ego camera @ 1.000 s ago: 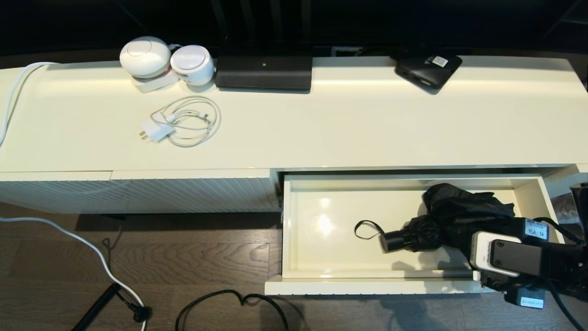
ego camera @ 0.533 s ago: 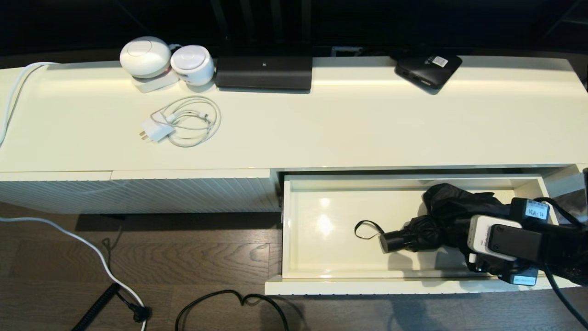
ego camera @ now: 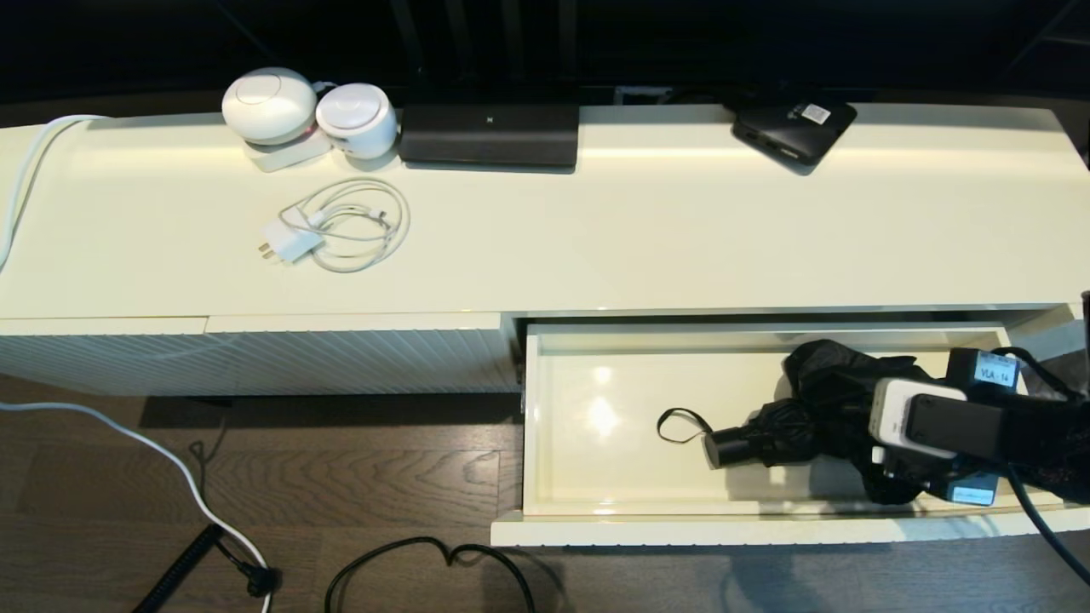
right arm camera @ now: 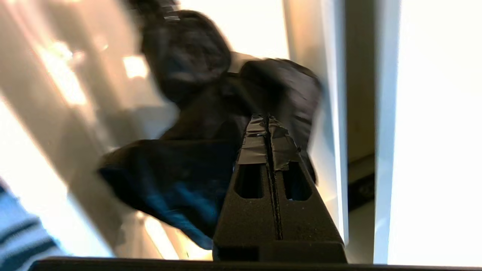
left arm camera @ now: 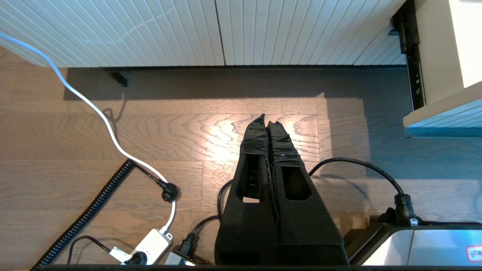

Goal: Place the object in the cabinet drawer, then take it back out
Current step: Take the umbrella out of the drawer and put it on the table

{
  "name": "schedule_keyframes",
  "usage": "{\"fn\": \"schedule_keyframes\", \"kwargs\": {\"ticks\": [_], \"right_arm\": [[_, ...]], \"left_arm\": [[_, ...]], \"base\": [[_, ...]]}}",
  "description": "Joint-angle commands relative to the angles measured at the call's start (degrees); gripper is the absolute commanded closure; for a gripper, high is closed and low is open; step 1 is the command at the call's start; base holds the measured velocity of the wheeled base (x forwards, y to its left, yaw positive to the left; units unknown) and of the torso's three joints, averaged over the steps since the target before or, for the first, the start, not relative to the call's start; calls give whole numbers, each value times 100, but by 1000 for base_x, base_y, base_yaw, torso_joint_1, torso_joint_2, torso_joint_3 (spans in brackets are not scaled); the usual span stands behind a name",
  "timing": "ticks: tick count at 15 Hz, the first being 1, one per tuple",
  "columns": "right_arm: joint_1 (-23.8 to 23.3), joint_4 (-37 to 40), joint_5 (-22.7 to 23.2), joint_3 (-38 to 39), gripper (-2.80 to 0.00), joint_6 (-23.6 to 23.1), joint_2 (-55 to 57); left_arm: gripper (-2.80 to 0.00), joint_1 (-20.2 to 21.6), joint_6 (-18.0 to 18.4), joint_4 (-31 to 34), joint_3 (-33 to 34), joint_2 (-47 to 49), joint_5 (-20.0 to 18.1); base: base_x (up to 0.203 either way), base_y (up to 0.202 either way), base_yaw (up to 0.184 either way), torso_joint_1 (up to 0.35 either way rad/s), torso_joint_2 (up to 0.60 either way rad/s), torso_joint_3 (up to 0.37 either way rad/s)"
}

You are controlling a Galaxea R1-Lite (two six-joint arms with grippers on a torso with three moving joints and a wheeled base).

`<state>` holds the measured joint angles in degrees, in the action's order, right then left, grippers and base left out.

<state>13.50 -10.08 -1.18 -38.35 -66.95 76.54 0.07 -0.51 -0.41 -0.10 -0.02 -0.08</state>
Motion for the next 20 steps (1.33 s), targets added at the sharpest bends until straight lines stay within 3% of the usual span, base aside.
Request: {"fn": "schedule_keyframes", "kwargs": {"ticks": [1,5,9,15,17,20], "right_arm": [[-224,-8,95,-354,0,395,-11],[-572,296,135,-1252,0,1133,-126],[-861,386,72,-1352,0,1317,4],[-1707,632,-32,-2540,0,1376,552],[-2254,1085,650,-3028,0,499,663],[-2778,2632,1567,-3533,0,-1226,654]], "left_arm": [[0,1,-2,-2,1,-15,-1],[0,1,-2,-2,1,-6,-1],[0,1,-2,-2,1,-7,-1],[0,1,-2,-2,1,-6,-1],[0,1,-2,-2,1,-6,-1],[0,1,-2,-2,1,-7,-1]], "base": [[0,0,0,0,0,0],[0,0,0,0,0,0],[0,0,0,0,0,0],[0,0,0,0,0,0],[0,0,0,0,0,0],[0,0,0,0,0,0]]}}
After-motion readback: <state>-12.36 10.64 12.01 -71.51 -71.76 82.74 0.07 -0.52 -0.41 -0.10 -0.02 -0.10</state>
